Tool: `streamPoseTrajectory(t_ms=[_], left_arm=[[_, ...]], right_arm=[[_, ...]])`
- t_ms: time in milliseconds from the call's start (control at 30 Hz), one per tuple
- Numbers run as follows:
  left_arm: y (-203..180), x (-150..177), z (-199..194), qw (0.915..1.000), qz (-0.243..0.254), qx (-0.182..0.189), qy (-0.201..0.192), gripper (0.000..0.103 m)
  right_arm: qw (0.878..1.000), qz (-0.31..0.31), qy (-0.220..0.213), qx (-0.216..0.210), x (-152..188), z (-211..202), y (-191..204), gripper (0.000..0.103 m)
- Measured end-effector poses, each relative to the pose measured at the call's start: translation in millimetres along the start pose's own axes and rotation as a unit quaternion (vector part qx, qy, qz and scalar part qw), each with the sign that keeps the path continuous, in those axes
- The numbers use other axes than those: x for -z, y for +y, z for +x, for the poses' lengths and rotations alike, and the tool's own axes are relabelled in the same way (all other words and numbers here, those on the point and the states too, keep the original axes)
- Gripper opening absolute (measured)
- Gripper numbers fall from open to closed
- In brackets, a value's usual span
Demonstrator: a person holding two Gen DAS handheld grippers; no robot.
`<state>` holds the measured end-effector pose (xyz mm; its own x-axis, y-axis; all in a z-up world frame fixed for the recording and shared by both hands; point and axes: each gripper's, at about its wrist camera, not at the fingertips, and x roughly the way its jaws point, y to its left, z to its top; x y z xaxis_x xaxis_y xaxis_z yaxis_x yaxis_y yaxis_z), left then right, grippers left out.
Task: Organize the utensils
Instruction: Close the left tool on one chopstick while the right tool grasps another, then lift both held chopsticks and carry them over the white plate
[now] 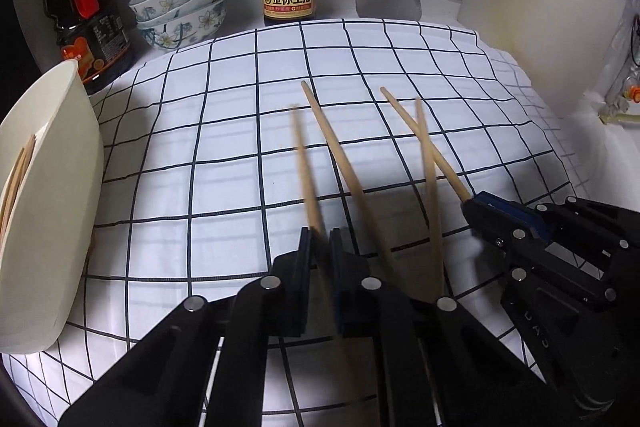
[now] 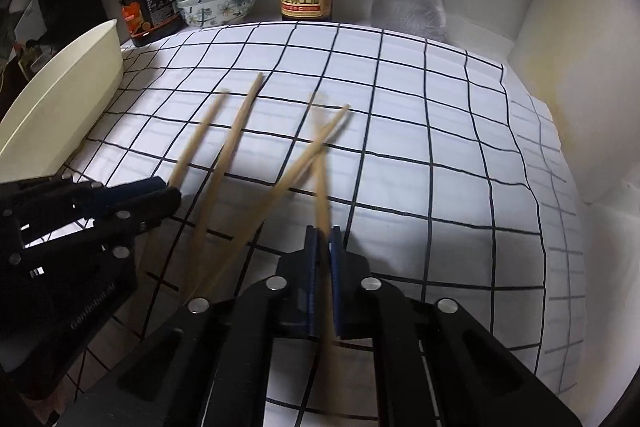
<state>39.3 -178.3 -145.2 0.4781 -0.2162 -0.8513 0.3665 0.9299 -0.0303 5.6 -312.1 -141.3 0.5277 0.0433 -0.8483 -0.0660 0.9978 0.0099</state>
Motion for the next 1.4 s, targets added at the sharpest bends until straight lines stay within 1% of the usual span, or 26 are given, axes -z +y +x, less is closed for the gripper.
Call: streamPoseTrajectory(t_ms=[167,267,467,600,733,833,1033,1233,1400], left_arm=[[8.0,0.1,-3.5,0.9999,-0.009,0.002,0.008,0.007],[13.8,-0.6,-11.7,0.9999,-0.012,0.001,0.005,0.007],[24.5,-7.6,-36.2,0.9998,-0.019,0.002,-0.009,0.007],[33.6,-13.4,-56.3,0.9996,-0.023,0.004,-0.019,0.007],[46.1,-15.8,-75.2,0.9993,-0.027,0.004,-0.024,0.007],[56.2,-14.2,-88.0,0.9991,-0.033,0.002,-0.025,0.007],[87.9,-12.4,-121.0,0.9979,-0.053,-0.004,-0.036,0.007],[136.7,-9.1,-155.0,0.9944,-0.087,-0.020,-0.057,0.007],[186.7,-2.4,-169.9,0.9900,-0.117,-0.047,-0.064,0.007]], right_arm=[[0.999,0.032,-0.007,0.019,6.5,-9.5,-15.4,0.006],[0.998,0.046,-0.014,0.030,6.6,-17.7,-26.4,0.006],[0.996,0.061,-0.040,0.052,-5.9,-43.3,-42.3,0.006],[0.995,0.064,-0.059,0.053,-16.6,-64.6,-42.1,0.006],[0.995,0.072,-0.065,0.037,-22.2,-82.4,-37.7,0.006],[0.995,0.075,-0.059,0.021,-19.5,-89.9,-26.5,0.006],[0.997,0.063,-0.051,-0.010,-22.5,-100.8,10.5,0.006],[0.996,0.035,-0.061,-0.059,-48.7,-111.9,61.7,0.006],[0.993,0.000,-0.065,-0.101,-77.8,-105.3,119.0,0.006]])
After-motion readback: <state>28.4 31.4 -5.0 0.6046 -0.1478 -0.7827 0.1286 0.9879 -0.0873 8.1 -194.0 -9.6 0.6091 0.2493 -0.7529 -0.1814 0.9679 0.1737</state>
